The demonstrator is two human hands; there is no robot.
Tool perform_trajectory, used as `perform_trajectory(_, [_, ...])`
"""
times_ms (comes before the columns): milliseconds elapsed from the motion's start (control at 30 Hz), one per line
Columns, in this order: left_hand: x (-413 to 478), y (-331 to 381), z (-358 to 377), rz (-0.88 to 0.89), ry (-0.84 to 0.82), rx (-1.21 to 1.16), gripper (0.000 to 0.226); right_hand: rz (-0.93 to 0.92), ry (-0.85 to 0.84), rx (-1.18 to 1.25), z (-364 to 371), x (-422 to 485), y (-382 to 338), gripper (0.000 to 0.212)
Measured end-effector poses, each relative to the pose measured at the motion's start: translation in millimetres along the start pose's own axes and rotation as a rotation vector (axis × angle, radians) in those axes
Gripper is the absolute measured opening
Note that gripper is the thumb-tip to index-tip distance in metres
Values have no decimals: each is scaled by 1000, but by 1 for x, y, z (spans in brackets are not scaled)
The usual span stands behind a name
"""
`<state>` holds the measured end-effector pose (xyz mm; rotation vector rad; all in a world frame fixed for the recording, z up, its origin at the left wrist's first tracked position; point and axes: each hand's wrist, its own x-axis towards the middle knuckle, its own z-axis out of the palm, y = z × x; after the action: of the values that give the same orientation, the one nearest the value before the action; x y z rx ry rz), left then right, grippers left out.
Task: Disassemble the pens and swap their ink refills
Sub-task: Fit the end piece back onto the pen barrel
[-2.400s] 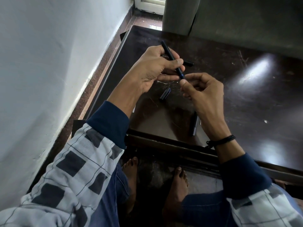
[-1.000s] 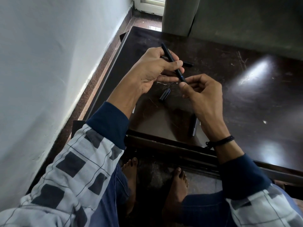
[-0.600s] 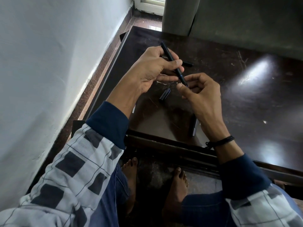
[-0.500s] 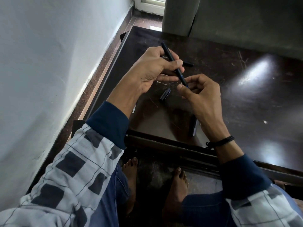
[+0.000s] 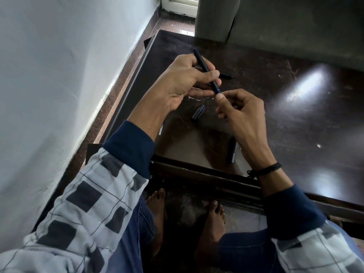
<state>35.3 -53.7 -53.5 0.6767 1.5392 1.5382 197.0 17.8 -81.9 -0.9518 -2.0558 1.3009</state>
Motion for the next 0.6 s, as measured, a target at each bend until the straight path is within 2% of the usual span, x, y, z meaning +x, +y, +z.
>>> perform_trajectory(100, [0, 0, 0, -2, -2, -2, 14, -5, 20, -20, 0, 0, 0, 16])
perform_trajectory(267, [1, -1, 0, -2, -11, 13, 13, 4, 9, -22, -2, 1, 1, 6])
perform_trajectory(600, [1, -2, 1, 0, -2, 16, 13, -13, 11, -50, -2, 0, 1, 17])
